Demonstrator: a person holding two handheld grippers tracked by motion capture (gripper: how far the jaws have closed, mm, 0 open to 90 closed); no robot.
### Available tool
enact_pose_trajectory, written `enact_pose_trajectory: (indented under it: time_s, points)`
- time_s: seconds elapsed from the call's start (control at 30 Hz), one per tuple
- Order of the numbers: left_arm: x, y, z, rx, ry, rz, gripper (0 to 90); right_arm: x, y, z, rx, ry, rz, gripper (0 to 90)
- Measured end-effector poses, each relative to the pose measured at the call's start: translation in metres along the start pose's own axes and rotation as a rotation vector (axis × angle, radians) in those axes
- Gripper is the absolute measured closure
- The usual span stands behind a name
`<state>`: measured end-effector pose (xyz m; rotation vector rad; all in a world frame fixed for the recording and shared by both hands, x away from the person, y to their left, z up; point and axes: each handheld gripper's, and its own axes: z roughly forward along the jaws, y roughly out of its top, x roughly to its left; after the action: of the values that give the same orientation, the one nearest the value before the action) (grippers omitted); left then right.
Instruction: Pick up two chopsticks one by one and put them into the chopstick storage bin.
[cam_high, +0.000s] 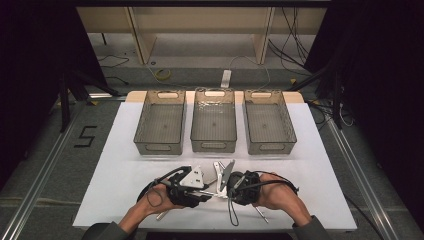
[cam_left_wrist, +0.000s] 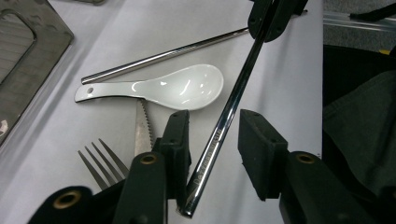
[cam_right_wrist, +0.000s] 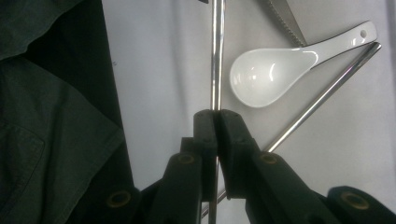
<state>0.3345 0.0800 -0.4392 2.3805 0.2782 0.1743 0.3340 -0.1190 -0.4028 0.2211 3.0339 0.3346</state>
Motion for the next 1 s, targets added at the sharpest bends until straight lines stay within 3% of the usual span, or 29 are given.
enact_pose_trajectory:
  time_s: [0.23,0.47,0.5,0.57,0.67,0.8,1.0]
  points:
    - [-0.002,-0.001,0.003,0.038,-0.028,0.032,71.6,0.003,0.001,0.001,-0.001,0.006,-0.017,86.5]
    - [-0.006,-0.001,0.004,0.061,-0.084,0.078,78.3,0.004,-0.001,0.003,0.0,0.015,-0.086,86.2]
    - [-0.007,-0.001,0.004,0.064,-0.095,0.088,79.2,0.005,-0.001,0.002,0.002,0.02,-0.074,86.1]
    - [-0.009,0.0,0.004,0.068,-0.124,0.101,81.4,0.006,-0.002,0.002,-0.002,0.018,-0.1,85.7]
    - [-0.011,0.001,0.005,0.074,-0.135,0.105,83.1,0.005,-0.004,0.001,-0.004,0.025,-0.11,84.4]
    - [-0.01,0.002,0.002,0.069,-0.097,0.095,83.5,-0.001,-0.006,-0.002,-0.031,0.017,-0.08,81.7]
    - [0.0,-0.001,-0.003,0.062,-0.015,0.025,83.5,-0.013,-0.012,-0.02,-0.186,-0.042,0.106,57.8]
